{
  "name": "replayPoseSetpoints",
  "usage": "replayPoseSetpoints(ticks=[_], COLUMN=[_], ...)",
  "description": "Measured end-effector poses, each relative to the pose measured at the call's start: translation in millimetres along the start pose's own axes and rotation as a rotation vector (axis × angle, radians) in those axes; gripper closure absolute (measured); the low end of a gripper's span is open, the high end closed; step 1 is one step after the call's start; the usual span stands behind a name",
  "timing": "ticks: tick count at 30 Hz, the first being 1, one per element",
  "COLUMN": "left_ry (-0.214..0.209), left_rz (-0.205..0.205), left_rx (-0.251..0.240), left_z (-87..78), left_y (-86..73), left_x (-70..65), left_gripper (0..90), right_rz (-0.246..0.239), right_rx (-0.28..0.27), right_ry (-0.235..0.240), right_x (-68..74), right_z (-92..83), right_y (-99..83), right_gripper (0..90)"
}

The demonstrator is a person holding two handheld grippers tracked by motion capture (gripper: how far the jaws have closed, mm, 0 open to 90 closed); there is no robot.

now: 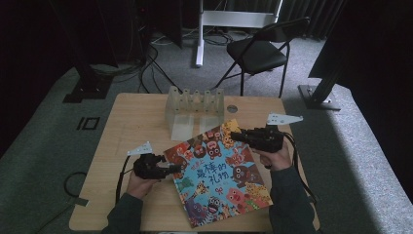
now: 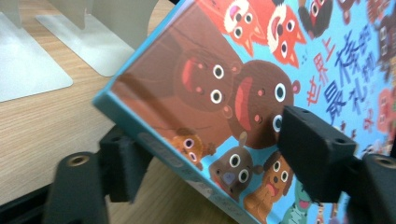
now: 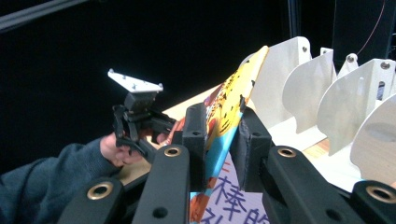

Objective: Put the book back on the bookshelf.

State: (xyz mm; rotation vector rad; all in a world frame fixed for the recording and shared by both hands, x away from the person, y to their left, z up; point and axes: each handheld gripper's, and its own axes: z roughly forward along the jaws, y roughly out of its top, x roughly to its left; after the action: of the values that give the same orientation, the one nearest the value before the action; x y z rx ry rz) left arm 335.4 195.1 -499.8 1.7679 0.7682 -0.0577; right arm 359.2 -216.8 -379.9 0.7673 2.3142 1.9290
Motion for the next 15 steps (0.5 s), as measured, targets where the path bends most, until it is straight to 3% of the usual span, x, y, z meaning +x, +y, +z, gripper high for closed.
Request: replayPoseSetpoints(ticks=[4,9,12,15], left_ry=[-0.003,-0.019,-0.024,-0.016], left_rz=[0.005,0.014,0.024,0.044], left_rx=[0.005,-0.016,-0.035,-0.043], left_z=[-3.4,-8.8,-13.3,-17.5], left_y=[4.0,9.5,14.3,19.2], left_x=[-1.4,-2.9,-4.4,-6.8], left_gripper=[36.9,43.6,48.3,51.2], right_rz=[-0.041,-0.06,-0.082,-0.092], right_rx=[0.049,0.047,0.067,0.071], right_ry=[-0.054,-0.062,-0.12,-0.14], right_x=[1.9,2.4,4.5,4.3], right_z=[-2.0,-6.2,-8.3,-9.2], right_y=[0.1,-0.3,-0.1,0.0], right_gripper=[72.3,71.4,66.6,65.3])
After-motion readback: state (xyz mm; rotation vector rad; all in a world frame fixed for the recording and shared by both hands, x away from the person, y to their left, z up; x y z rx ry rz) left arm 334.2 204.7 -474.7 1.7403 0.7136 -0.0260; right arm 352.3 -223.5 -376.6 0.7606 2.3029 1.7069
